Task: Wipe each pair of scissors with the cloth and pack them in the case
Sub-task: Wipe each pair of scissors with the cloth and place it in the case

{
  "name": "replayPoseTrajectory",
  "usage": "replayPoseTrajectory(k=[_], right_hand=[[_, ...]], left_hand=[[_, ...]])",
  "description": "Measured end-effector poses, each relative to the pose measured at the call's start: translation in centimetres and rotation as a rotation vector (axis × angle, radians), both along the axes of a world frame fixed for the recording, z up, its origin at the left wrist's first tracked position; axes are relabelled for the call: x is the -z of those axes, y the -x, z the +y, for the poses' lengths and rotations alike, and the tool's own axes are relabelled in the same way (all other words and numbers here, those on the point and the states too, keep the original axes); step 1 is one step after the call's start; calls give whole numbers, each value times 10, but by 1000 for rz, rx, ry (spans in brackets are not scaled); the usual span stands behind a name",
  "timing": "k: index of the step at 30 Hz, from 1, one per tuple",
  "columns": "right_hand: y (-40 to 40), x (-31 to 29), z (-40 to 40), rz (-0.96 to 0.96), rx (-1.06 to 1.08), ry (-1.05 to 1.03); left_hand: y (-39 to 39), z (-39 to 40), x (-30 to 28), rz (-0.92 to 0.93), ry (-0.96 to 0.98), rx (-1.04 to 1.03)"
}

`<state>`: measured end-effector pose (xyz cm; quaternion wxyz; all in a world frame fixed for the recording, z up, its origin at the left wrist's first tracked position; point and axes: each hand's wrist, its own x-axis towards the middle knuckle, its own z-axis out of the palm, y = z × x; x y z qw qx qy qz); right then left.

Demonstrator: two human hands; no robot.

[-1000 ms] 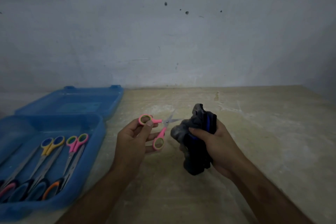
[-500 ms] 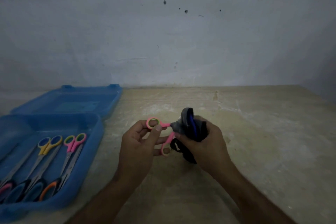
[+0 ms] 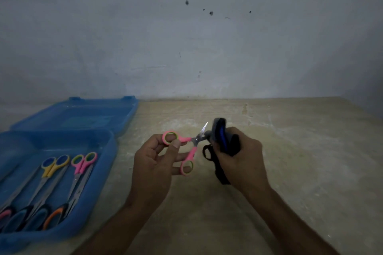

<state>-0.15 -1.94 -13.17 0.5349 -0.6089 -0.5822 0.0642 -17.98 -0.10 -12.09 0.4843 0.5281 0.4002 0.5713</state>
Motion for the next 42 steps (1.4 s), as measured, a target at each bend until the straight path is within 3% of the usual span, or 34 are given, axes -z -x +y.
replayPoseTrajectory(k=[3,5,7,13,18,23,28,34,39,42], right_hand=[[-11,-5,-3,80,79,-80],[1,-7,-8,105,-59,-100],[16,-2,-10,6,-153,-48],[-10,-3,0,102,152,-44],[15,0,-10,35,-120,18],[-9,-2,0,113,139,-16],[14,-1,-12,36,-116,53],[-12,0,-1,113,173,13],[13,3,-8,62,-102,71],[2,3,-2,112,32,81]], left_hand=[[1,3,-1,-20,25,-18],[-1,2,1,-31,40,-15],[-3,-1,3,-32,49,11],[0,2,3,-34,53,12],[-2,1,6,-40,69,35],[3,7,6,-32,69,38],[-1,2,8,3,51,49],[2,7,5,5,36,35],[-1,3,8,3,47,55],[5,7,6,12,28,69]])
